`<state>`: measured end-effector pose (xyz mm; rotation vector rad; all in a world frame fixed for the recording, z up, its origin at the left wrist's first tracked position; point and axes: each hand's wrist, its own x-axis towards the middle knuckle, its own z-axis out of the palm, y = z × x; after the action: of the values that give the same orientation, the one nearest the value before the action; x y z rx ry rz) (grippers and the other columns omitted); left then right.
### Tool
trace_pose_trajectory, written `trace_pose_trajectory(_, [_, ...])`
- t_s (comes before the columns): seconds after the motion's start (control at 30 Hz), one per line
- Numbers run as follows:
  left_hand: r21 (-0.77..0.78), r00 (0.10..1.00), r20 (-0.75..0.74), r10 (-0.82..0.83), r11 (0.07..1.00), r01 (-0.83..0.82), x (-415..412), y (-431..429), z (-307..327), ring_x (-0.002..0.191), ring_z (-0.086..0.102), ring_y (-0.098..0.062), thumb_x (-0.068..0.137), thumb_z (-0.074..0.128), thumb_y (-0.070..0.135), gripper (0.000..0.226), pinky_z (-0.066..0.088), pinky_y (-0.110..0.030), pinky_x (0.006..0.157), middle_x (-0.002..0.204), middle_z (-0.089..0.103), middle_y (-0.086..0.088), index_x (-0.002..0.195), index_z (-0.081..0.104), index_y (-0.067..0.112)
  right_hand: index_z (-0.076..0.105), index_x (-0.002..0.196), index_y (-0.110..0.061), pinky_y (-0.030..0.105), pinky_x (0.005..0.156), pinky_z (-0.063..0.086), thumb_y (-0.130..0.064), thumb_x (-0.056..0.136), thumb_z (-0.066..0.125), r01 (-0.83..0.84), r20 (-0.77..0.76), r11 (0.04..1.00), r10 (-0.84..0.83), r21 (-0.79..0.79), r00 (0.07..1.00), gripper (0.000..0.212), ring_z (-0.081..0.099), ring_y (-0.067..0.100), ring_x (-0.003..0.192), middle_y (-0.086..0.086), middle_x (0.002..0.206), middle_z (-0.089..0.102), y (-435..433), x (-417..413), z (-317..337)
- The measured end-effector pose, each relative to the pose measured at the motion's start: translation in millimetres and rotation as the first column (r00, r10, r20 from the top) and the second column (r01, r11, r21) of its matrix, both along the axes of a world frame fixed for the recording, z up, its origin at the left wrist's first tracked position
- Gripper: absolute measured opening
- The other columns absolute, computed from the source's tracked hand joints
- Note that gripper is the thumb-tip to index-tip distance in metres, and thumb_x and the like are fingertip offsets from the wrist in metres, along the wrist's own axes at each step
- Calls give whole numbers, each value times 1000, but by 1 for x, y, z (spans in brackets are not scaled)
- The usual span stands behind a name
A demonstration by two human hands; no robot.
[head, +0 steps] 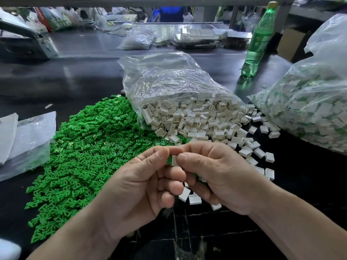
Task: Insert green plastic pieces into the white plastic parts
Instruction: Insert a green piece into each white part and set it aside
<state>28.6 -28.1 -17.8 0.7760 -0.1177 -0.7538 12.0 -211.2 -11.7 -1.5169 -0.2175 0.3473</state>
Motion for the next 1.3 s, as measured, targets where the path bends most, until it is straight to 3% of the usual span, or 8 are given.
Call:
trace_pose_trajectory(0.1, [-13,999,0,49,999,-49,-2,-4,-2,46,65,-17,56,96,24,44,52,-22,38,63,67,-11,93,76,12,62,98,5,16,32,30,-31,90,60,15,-4,1000,-15,24,1000,37,42,11,40,2,61,56,3,-1,1])
trace_pose_trajectory(0.2, [-100,999,22,48,994,-46,-4,-6,-2,53,68,-17,67,89,29,38,54,-23,44,69,69,-9,99,76,13,62,86,-4,16,33,30,-33,91,60,27,3,997,-28,69,1000,29,41,11,39,1,60,55,6,-1,3])
trace_pose_trajectory(0.4, [-83,991,103,81,994,-73,-5,-8,-2,53,70,-21,69,88,20,33,56,-25,45,68,70,-15,98,74,11,63,91,-3,17,33,31,-33,93,59,35,29,998,-37,42,999,30,42,13,40,0,59,56,4,-2,3])
trace_pose_trajectory(0.7, [-46,978,152,145,989,-139,-5,-8,-3,49,68,-20,69,87,21,29,54,-25,42,64,69,-13,93,74,12,63,83,-10,16,33,32,-36,92,60,73,45,997,-74,22,996,28,44,10,39,-1,57,57,10,-5,3])
trace_pose_trajectory(0.87, [-47,977,167,135,990,-129,-5,-7,-4,48,67,-20,71,86,23,27,53,-24,42,62,68,-12,93,74,12,65,94,-6,17,33,32,-38,90,60,75,28,997,-76,18,997,32,45,9,40,-2,59,58,10,-6,2])
trace_pose_trajectory(1.03, [-53,976,173,131,991,-124,-7,-7,-4,48,67,-18,71,86,24,27,53,-24,42,61,68,-10,93,74,13,65,88,-9,16,33,32,-38,90,61,75,19,997,-75,33,997,28,45,10,39,-1,59,58,12,-6,2])
trace_pose_trajectory(1.17, [-106,973,173,153,985,-136,-6,-7,-5,56,70,-20,77,83,25,33,56,-26,47,69,70,-11,104,72,11,68,80,-22,16,34,32,-38,91,60,87,4,993,-88,84,996,21,45,9,39,-4,57,57,14,-5,6])
trace_pose_trajectory(1.3, [-119,954,279,109,990,-78,-3,-3,-1,68,73,-28,89,69,16,20,59,-31,55,83,71,-19,109,68,12,67,78,-22,15,33,32,-33,95,59,86,-24,978,-83,187,996,22,45,7,37,-4,53,57,12,-4,9])
